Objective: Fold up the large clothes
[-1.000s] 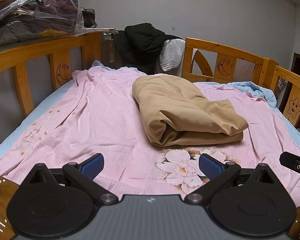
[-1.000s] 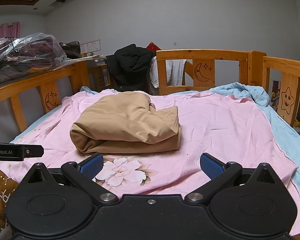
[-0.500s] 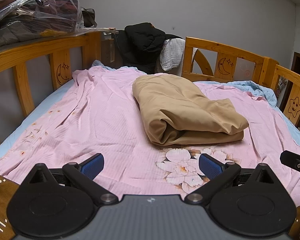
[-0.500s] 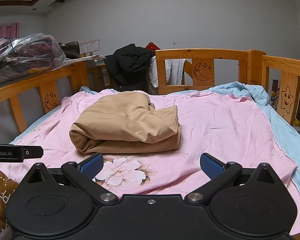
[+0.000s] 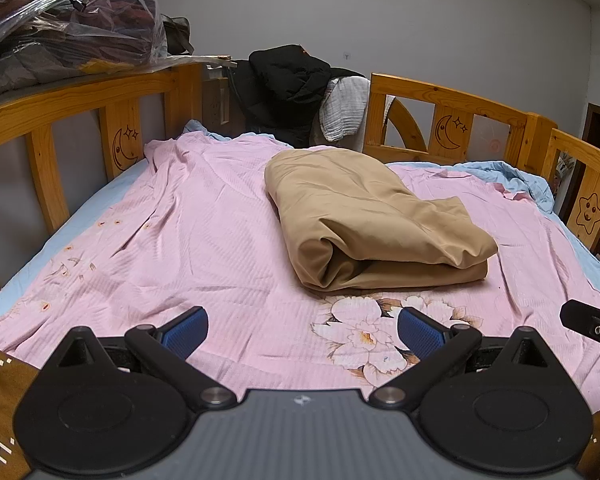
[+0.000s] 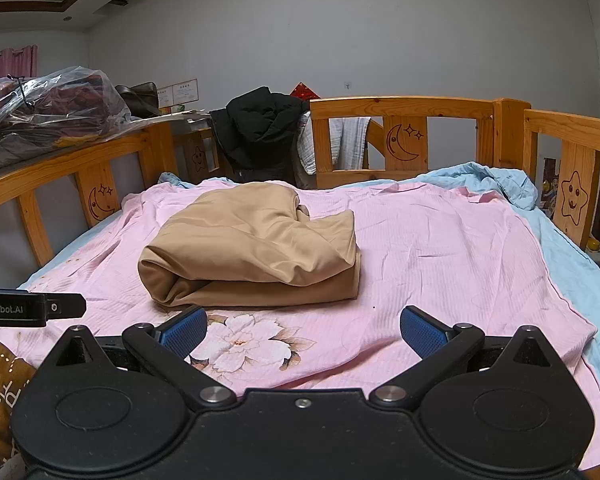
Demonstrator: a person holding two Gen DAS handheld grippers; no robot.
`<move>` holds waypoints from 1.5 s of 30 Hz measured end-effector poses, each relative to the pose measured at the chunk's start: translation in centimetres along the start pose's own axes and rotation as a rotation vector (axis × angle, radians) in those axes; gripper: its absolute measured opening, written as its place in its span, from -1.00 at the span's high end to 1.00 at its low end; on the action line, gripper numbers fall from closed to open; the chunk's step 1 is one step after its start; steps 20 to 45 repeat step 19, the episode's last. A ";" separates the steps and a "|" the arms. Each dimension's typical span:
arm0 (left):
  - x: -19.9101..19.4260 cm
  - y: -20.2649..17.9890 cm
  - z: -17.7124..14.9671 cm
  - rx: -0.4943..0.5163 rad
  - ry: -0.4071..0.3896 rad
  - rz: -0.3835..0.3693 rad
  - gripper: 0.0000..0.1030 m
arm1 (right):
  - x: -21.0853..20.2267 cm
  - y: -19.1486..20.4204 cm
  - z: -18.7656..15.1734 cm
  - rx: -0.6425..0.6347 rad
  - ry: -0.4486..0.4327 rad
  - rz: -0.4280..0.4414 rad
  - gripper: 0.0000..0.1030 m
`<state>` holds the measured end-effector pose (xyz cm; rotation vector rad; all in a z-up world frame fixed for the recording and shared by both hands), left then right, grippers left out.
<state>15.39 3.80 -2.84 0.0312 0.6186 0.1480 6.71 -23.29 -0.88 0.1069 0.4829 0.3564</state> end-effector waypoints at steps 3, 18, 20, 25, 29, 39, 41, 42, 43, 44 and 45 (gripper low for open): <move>0.0 0.0 -0.1 -0.002 0.008 -0.005 -0.99 | 0.0 0.0 0.0 0.000 0.000 0.000 -0.99; 0.5 0.1 -0.7 0.060 0.044 0.060 -0.99 | 0.0 -0.1 0.0 0.001 0.003 -0.001 -0.99; 0.5 0.1 -0.7 0.061 0.045 0.061 -0.99 | 0.0 -0.1 0.0 0.002 0.005 -0.002 -0.99; 0.5 0.1 -0.7 0.061 0.045 0.061 -0.99 | 0.0 -0.1 0.0 0.002 0.005 -0.002 -0.99; 0.5 0.1 -0.7 0.061 0.045 0.061 -0.99 | 0.0 -0.1 0.0 0.002 0.005 -0.002 -0.99; 0.5 0.1 -0.7 0.061 0.045 0.061 -0.99 | 0.0 -0.1 0.0 0.002 0.005 -0.002 -0.99; 0.5 0.1 -0.7 0.061 0.045 0.061 -0.99 | 0.0 -0.1 0.0 0.002 0.005 -0.002 -0.99; 0.5 0.1 -0.7 0.061 0.045 0.061 -0.99 | 0.0 -0.1 0.0 0.002 0.005 -0.002 -0.99; 0.5 0.1 -0.7 0.061 0.045 0.061 -0.99 | 0.0 -0.1 0.0 0.002 0.005 -0.002 -0.99; 0.5 0.1 -0.7 0.061 0.045 0.061 -0.99 | 0.0 -0.1 0.0 0.002 0.005 -0.002 -0.99; 0.5 0.1 -0.7 0.061 0.045 0.061 -0.99 | 0.0 -0.1 0.0 0.002 0.005 -0.002 -0.99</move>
Point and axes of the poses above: each gripper's, at about its wrist camera, not at the fingertips, and x roughly the way its jaws point, y to its left, z to its top, the point moved 10 cm from there along x, roughly the way its jaws point, and after that the axes turned 14 degrees about z, right-handed, at the moved point
